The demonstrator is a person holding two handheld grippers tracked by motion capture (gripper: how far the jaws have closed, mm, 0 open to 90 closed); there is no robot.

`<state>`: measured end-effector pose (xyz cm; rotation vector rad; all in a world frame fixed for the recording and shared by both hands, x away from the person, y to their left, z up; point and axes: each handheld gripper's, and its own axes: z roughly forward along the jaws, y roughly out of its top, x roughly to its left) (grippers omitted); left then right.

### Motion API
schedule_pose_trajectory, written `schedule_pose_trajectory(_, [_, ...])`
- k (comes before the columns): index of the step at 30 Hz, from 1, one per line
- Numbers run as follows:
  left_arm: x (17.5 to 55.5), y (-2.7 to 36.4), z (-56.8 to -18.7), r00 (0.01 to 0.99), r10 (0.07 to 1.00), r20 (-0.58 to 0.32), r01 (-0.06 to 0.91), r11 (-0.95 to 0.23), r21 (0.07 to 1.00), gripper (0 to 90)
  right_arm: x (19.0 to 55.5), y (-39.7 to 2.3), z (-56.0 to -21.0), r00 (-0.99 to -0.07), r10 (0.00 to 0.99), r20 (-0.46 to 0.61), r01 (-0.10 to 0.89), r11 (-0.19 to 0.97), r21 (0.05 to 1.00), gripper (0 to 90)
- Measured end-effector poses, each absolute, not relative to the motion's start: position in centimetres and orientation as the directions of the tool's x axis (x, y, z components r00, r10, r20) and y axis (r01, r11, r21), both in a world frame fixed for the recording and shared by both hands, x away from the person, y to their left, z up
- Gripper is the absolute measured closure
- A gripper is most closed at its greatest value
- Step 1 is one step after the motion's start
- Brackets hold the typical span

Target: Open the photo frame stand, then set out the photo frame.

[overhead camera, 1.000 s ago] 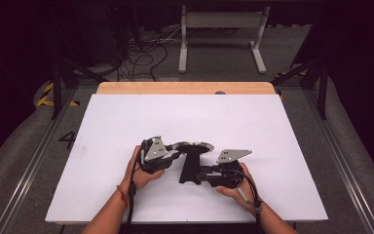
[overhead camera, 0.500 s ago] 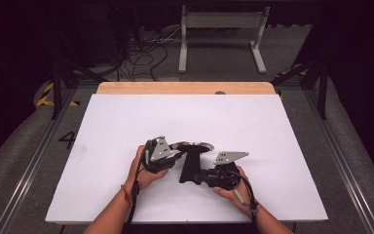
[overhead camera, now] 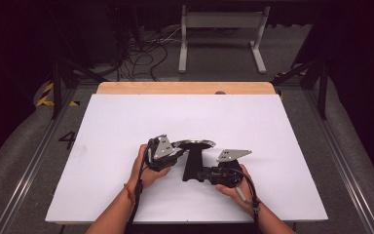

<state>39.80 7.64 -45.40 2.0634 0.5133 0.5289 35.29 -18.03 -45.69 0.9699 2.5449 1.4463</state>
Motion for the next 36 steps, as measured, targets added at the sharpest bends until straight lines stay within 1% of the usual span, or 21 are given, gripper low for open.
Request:
schedule_pose_trajectory(3, [39.9,8.1,-45.4,0.821,0.551,0.146,0.167,-0.477,0.863,62.8,35.2,-18.0,-45.7,-0.802,0.548,0.238,0.486,0.366,0.793,75.4])
schedule_pose_trajectory(5, [39.9,8.5,-45.1,0.821,0.552,0.147,0.16,-0.47,0.868,61.8,35.2,-18.0,-45.6,-0.802,0.552,0.228,0.481,0.372,0.794,73.8])
schedule_pose_trajectory(10, [39.2,9.2,-44.3,0.833,0.532,0.151,0.145,-0.473,0.869,55.5,34.9,-18.3,-44.9,-0.811,0.558,0.174,0.447,0.399,0.801,69.9])
schedule_pose_trajectory(13, [38.5,9.5,-43.7,0.824,0.524,0.217,0.116,-0.53,0.84,49.8,34.6,-18.4,-44.3,-0.815,0.561,0.146,0.426,0.41,0.806,66.7])
schedule_pose_trajectory(14, [38.5,9.5,-43.7,0.824,0.524,0.217,0.116,-0.53,0.84,47.6,34.6,-18.4,-44.3,-0.815,0.561,0.146,0.426,0.41,0.806,66.7])
schedule_pose_trajectory(15, [38.2,9.7,-43.4,0.826,0.518,0.221,0.113,-0.536,0.836,45.8,34.2,-18.5,-43.9,-0.819,0.564,0.104,0.402,0.434,0.807,65.3])
schedule_pose_trajectory(16, [37.9,9.9,-43.2,0.822,0.526,0.22,0.114,-0.53,0.84,45.8,34.2,-18.5,-43.9,-0.819,0.564,0.104,0.402,0.434,0.807,65.3])
schedule_pose_trajectory(19, [37.4,10.7,-42.8,0.814,0.542,0.209,0.136,-0.527,0.839,38.8,33.5,-18.7,-43.4,-0.816,0.578,0.001,0.348,0.491,0.798,64.3])
schedule_pose_trajectory(21, [36.8,11.8,-42.7,0.81,0.554,0.192,0.169,-0.535,0.828,33.9,33.0,-19.3,-42.9,-0.813,0.582,-0.018,0.335,0.493,0.803,63.3])
schedule_pose_trajectory(24, [36.2,12.6,-43.0,0.813,0.554,0.179,0.19,-0.544,0.817,28.2,32.9,-19.6,-42.6,-0.813,0.583,-0.005,0.336,0.476,0.813,63.4])
schedule_pose_trajectory(26, [35.4,13.6,-43.4,0.811,0.556,0.18,0.203,-0.556,0.806,27.3,32.8,-20.1,-42.1,-0.814,0.581,-0.003,0.325,0.46,0.826,66.2])
schedule_pose_trajectory(27, [34.9,14.4,-43.9,0.816,0.555,0.162,0.215,-0.551,0.806,26.2,32.7,-20.3,-41.8,-0.808,0.589,-0.01,0.317,0.449,0.836,68.3])
schedule_pose_trajectory(28, [34.9,14.4,-43.9,0.816,0.555,0.162,0.215,-0.551,0.806,26.2,32.7,-20.3,-41.8,-0.808,0.589,-0.01,0.317,0.449,0.836,68.3])
schedule_pose_trajectory(30, [34.7,15.1,-44.5,0.812,0.571,0.123,0.243,-0.522,0.818,26.2,32.6,-20.4,-41.5,-0.807,0.591,-0.01,0.313,0.441,0.841,69.7])
schedule_pose_trajectory(32, [34.9,15.1,-44.8,0.801,0.586,0.125,0.254,-0.521,0.815,26.3,32.5,-20.2,-41.4,-0.811,0.585,0.013,0.316,0.419,0.851,70.6])
schedule_pose_trajectory(36, [35.4,14.8,-44.6,0.794,0.596,0.118,0.252,-0.499,0.829,27.9,32.4,-20.0,-41.6,-0.815,0.58,0.016,0.315,0.419,0.851,72.6])
